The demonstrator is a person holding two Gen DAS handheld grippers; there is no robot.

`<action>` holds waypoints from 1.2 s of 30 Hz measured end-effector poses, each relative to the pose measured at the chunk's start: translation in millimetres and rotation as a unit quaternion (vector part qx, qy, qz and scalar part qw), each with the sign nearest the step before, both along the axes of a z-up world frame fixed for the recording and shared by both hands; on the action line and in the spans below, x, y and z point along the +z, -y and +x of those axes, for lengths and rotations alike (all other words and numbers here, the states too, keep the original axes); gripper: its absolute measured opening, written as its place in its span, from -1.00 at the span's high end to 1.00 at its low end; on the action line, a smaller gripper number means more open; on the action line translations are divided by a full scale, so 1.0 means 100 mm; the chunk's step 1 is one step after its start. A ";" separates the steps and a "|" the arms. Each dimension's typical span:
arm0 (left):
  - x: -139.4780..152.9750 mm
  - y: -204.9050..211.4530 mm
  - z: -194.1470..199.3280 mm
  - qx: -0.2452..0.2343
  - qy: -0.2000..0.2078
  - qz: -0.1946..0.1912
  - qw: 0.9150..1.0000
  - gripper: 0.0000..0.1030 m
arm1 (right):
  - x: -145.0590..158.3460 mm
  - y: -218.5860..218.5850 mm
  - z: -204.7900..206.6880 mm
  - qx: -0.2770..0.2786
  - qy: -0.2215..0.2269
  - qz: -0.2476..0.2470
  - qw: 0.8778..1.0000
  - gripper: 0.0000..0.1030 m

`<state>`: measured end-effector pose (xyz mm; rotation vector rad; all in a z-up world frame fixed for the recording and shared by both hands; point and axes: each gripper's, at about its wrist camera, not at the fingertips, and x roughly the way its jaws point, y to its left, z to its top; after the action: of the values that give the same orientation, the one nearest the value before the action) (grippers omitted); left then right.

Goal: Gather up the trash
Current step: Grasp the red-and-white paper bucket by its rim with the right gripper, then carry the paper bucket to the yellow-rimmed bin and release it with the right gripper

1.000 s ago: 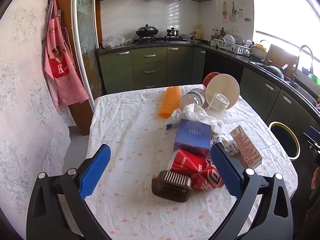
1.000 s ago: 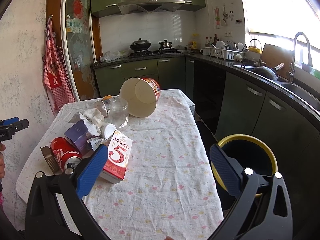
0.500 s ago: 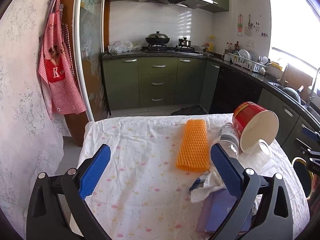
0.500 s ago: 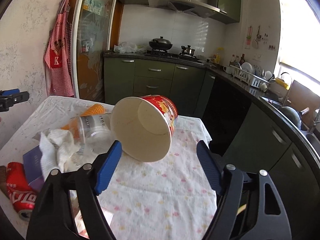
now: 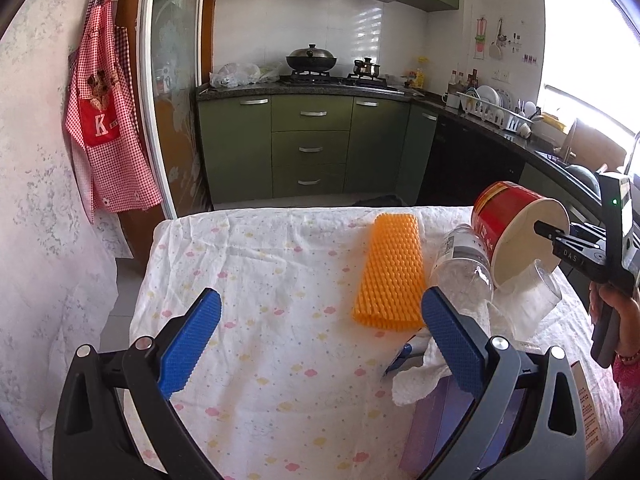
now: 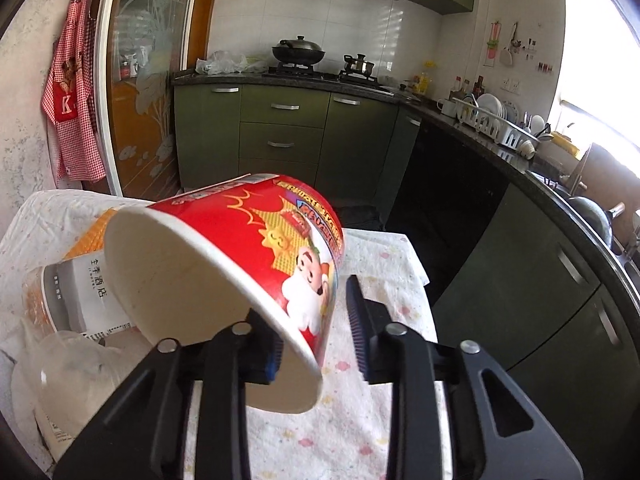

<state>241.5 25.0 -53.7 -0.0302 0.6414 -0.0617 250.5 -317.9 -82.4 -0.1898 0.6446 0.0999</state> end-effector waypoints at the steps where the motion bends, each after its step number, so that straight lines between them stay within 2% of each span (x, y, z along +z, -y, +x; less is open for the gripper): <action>1: -0.01 0.01 0.00 -0.002 0.000 0.001 1.000 -0.92 | 0.02 0.00 0.03 0.000 -0.002 -0.001 1.000 0.71; 6: -0.01 0.06 -0.02 -0.010 -0.003 0.001 1.000 -0.92 | 0.15 0.08 0.19 -0.007 -0.028 0.016 0.999 0.88; 10: -0.02 0.08 -0.03 -0.014 -0.004 0.001 1.000 -0.92 | 0.31 0.24 0.40 -0.019 -0.068 0.055 0.996 0.93; 14: -0.01 0.08 -0.05 -0.019 -0.001 -0.001 1.000 -0.92 | 0.47 0.61 0.48 -0.039 -0.128 0.124 0.983 0.95; 18: 0.04 0.07 -0.08 -0.024 0.004 -0.008 1.000 -0.92 | 0.68 1.17 0.24 -0.062 -0.173 0.166 0.969 0.95; 23: 0.11 0.15 -0.15 -0.047 0.007 -0.016 0.999 -0.92 | 0.76 2.11 -0.34 -0.138 -0.225 0.178 0.948 0.94; 26: 0.17 0.24 -0.22 -0.065 0.016 -0.010 0.998 -0.92 | 0.60 2.64 -0.70 -0.193 -0.256 0.179 0.930 0.94; 30: 0.23 0.35 -0.30 -0.084 0.021 -0.006 0.996 -0.92 | 0.10 3.15 -1.03 -0.250 -0.315 0.184 0.897 0.94; 33: 0.29 0.42 -0.35 -0.094 0.021 -0.003 0.995 -0.92 | -0.27 3.34 -1.14 -0.271 -0.343 0.188 0.879 0.93; 36: 0.34 0.45 -0.38 -0.100 0.019 -0.004 0.995 -0.92 | -0.61 3.36 -1.15 -0.276 -0.372 0.185 0.867 0.93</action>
<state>203.6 -19.6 -19.6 0.0285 0.6046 -0.2577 135.8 -654.1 -143.3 0.4387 1.4112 -0.2743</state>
